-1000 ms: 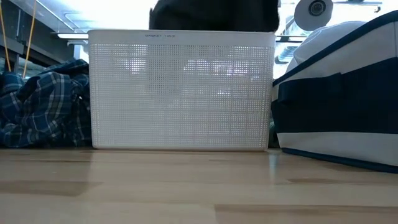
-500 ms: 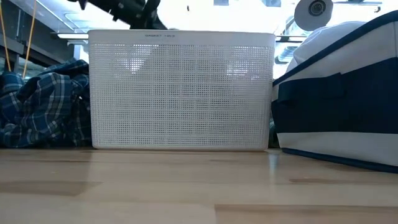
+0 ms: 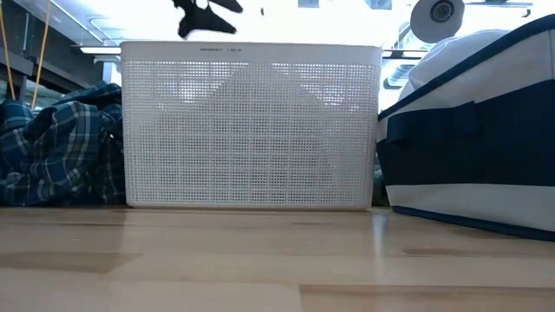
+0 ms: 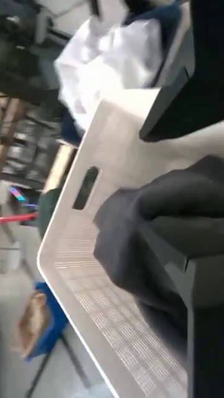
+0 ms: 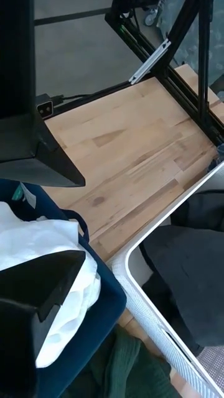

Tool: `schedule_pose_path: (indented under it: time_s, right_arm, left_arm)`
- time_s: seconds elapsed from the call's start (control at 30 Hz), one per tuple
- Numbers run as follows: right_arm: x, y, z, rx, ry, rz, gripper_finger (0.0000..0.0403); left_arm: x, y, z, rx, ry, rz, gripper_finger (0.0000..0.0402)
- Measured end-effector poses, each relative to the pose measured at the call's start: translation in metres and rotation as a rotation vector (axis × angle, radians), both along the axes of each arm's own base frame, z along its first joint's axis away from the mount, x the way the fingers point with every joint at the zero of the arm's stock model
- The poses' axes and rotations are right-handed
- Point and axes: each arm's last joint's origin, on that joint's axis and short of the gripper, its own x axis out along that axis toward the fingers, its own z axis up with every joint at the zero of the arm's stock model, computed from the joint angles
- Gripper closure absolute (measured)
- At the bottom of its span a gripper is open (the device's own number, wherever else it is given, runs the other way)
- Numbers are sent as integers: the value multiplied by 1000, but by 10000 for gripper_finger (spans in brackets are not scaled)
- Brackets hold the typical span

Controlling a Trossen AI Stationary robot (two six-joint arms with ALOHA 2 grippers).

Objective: Sort clothes
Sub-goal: Put the blue shirt into the white bin

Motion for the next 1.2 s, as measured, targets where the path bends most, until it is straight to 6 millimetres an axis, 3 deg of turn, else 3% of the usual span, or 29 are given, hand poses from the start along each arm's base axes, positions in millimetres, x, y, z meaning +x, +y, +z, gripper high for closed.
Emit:
schedule_pose_path:
  time_s: [0.1, 0.17, 0.33, 0.47, 0.77, 0.97, 1.2]
  right_arm:
    - [0, 0, 0, 8, -2, -12, 229]
    - [0, 0, 0, 2, -8, -26, 229]
    - [1, -2, 0, -17, -18, -52, 229]
    - [2, -6, 1, -18, -20, -71, 229]
    - [5, -12, 1, -17, -25, -102, 229]
    - [5, -12, 1, -6, -21, -92, 229]
    - [5, -12, 1, -10, -19, -85, 229]
  left_arm:
    - [-19, -7, 30, 1, 159, -29, 154]
    - [-37, -11, 37, 0, 320, 19, 136]
    - [-79, -13, 12, -159, 759, 272, 122]
    - [-86, -6, -13, -182, 912, 377, 121]
    - [-97, 45, -29, -224, 899, 547, 121]
    - [-115, 78, -70, -430, 959, 606, 121]
    - [-125, 95, -120, -565, 849, 633, 121]
